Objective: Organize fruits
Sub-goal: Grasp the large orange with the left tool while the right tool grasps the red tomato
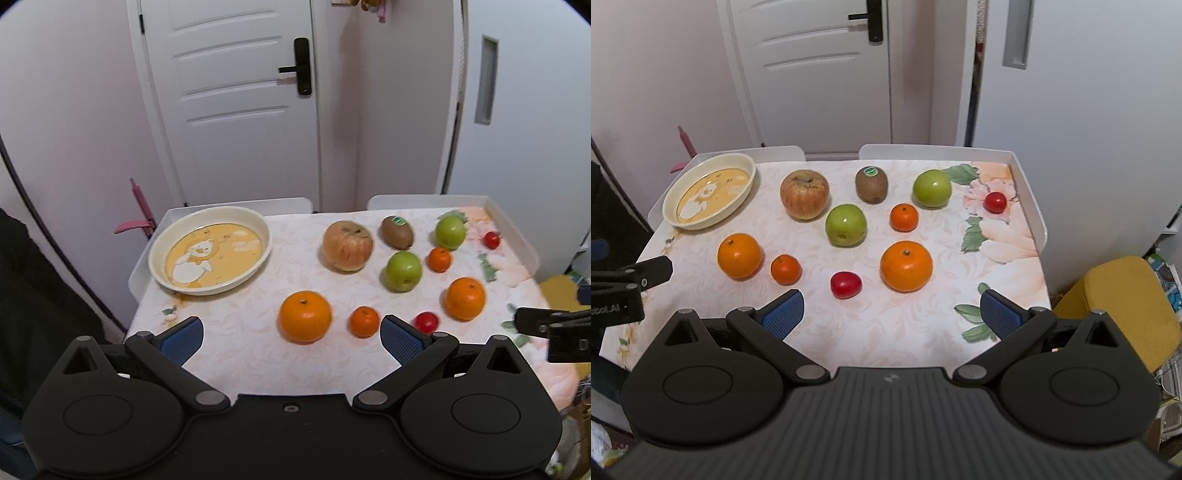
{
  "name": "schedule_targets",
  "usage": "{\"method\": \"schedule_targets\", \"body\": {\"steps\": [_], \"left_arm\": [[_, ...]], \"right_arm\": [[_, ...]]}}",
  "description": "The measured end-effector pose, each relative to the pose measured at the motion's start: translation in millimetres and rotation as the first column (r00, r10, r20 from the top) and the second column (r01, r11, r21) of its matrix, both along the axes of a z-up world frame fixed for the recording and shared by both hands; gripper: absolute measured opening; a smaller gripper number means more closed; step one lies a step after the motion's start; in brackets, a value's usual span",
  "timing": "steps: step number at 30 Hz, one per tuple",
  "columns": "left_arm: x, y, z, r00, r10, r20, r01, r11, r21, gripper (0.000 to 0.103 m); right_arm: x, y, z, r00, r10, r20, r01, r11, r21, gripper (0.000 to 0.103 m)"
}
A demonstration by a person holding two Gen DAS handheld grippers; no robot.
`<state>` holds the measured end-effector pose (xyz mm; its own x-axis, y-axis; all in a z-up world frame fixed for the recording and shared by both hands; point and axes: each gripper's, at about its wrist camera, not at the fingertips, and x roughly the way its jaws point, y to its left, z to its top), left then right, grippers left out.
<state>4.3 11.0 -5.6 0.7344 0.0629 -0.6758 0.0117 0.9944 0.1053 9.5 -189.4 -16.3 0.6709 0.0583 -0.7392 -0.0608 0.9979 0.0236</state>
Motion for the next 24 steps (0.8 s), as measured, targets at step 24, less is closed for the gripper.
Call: {"method": "schedule_targets", "body": {"steps": [24], "left_arm": [[79, 11, -107, 0.973, -0.229, -0.007, 0.229, 0.972, 0.056, 0.089]], "right_arm": [[47, 28, -107, 0.997, 0.070, 0.026, -0.071, 0.997, 0.040, 0.103]]}}
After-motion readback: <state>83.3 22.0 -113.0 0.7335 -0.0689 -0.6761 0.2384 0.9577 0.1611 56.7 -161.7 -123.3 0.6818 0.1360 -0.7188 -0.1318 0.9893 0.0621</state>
